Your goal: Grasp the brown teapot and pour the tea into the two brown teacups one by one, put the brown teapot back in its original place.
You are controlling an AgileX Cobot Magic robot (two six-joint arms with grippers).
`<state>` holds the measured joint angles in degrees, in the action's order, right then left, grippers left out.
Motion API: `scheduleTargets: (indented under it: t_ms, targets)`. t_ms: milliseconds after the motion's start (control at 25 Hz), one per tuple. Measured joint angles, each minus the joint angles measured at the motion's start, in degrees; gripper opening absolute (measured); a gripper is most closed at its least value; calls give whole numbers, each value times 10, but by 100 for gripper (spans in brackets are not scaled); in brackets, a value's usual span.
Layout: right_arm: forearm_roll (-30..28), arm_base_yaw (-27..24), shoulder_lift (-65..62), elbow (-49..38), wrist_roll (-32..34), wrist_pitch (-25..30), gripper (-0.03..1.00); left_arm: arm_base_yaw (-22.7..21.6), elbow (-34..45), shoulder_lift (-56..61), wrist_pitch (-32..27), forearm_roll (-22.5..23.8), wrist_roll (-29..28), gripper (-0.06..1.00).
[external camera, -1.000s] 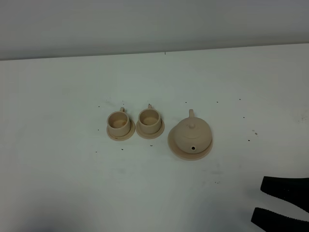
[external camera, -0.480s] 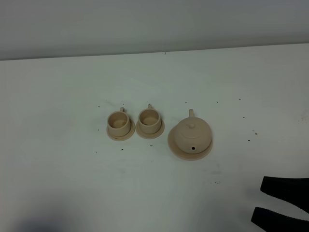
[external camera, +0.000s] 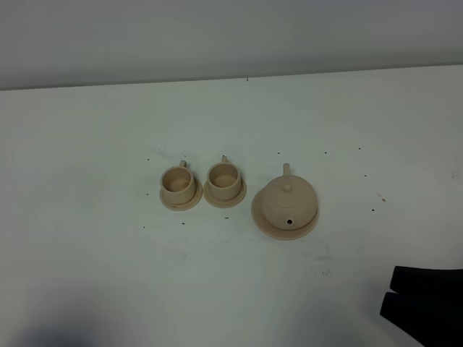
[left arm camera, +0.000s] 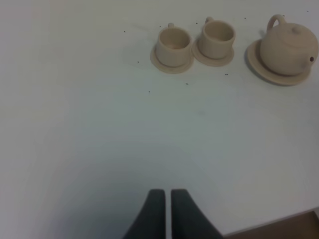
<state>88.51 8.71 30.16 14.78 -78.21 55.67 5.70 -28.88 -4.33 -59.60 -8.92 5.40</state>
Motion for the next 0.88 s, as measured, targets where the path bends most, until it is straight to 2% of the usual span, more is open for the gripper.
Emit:
scheduleTargets:
  t_ms: [120, 200, 400, 480, 640, 720, 880]
  targets:
    - [-70, 0, 38, 54, 53, -1, 18, 0, 0, 0, 0, 0, 0, 4]
    - [-111, 0, 69, 110, 74, 0, 14, 0, 0, 0, 0, 0, 0, 4]
    - [-181, 0, 175, 245, 73, 25, 11, 0, 0, 0, 0, 0, 0, 4]
    - [-187, 0, 224, 294, 49, 19, 11, 0, 0, 0, 0, 0, 0, 4]
    - [-190, 0, 351, 386, -81, 0, 12, 0, 0, 0, 0, 0, 0, 5]
    - [-202, 0, 414, 427, -124, -3, 12, 0, 0, 0, 0, 0, 1, 4]
    - [-301, 0, 522, 509, -146, -41, 12, 0, 0, 0, 0, 0, 1, 5]
